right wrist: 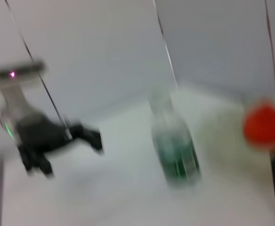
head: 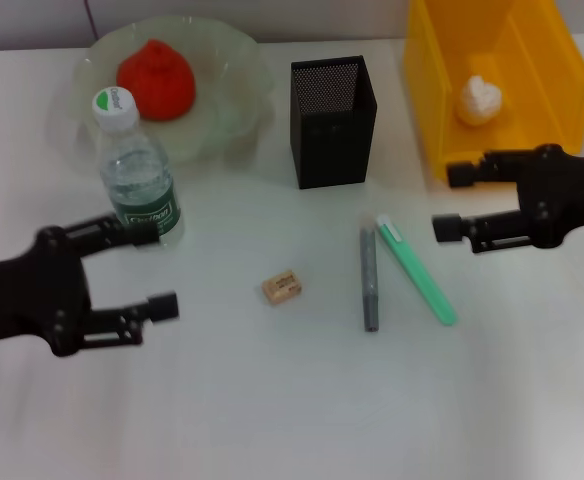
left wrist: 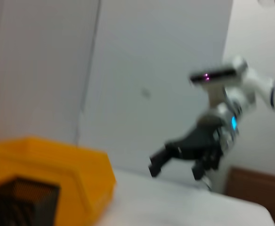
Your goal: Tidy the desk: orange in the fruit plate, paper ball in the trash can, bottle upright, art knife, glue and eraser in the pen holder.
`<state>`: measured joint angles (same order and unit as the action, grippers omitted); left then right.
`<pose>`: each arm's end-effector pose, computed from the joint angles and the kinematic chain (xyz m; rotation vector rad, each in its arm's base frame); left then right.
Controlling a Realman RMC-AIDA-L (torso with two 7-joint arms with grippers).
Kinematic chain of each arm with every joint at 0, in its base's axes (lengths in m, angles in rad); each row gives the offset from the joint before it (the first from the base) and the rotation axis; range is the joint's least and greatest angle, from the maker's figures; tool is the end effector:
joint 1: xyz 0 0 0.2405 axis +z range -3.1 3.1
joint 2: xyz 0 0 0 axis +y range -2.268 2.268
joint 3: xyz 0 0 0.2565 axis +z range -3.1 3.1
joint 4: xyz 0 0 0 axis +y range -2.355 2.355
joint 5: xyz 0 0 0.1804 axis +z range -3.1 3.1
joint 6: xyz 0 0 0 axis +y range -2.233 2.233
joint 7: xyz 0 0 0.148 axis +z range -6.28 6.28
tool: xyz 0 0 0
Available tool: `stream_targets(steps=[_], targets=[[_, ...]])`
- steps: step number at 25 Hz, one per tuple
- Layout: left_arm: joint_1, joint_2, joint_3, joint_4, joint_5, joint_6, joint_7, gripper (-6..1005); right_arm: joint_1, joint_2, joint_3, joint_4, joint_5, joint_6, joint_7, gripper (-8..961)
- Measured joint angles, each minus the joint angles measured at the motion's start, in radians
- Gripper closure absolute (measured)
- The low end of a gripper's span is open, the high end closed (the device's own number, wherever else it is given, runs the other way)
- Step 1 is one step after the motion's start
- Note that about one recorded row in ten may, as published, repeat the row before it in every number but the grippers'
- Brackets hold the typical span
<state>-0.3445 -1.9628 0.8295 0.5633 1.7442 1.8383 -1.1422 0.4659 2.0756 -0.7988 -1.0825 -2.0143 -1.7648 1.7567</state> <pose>-0.2688 0.2401 0.0301 -2.7746 -0.4183 -0.9736 0.2155 0.2949 0.0371 -2.8538 0.6644 0.5644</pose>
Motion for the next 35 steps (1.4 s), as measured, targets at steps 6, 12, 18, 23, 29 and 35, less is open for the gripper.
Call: stream_targets(steps=[6, 12, 18, 23, 29, 35], targets=[[-0.033, -0.017, -0.005, 0.027, 0.093, -0.030, -0.074, 154, 0.104, -0.001, -0.269, -0.442, -0.428, -0.052, 0.569, 114], [-0.037, -0.037, 0.002, 0.021, 0.104, -0.121, -0.080, 154, 0.219, 0.008, -0.504, -0.316, -0.671, 0.073, 0.749, 114], [-0.038, -0.048, 0.000, 0.021, 0.135, -0.131, -0.083, 154, 0.299, 0.010, -0.586, -0.070, -0.660, 0.261, 0.758, 115], [-0.040, -0.060, 0.002, 0.021, 0.139, -0.135, -0.089, 154, 0.348, 0.011, -0.641, 0.038, -0.632, 0.347, 0.757, 143], [-0.038, -0.063, -0.004, 0.021, 0.140, -0.138, -0.090, 154, 0.377, 0.014, -0.678, 0.117, -0.610, 0.440, 0.761, 199], [-0.030, -0.063, -0.007, 0.021, 0.137, -0.148, -0.090, 155, 0.388, 0.015, -0.709, 0.168, -0.597, 0.497, 0.765, 256]])
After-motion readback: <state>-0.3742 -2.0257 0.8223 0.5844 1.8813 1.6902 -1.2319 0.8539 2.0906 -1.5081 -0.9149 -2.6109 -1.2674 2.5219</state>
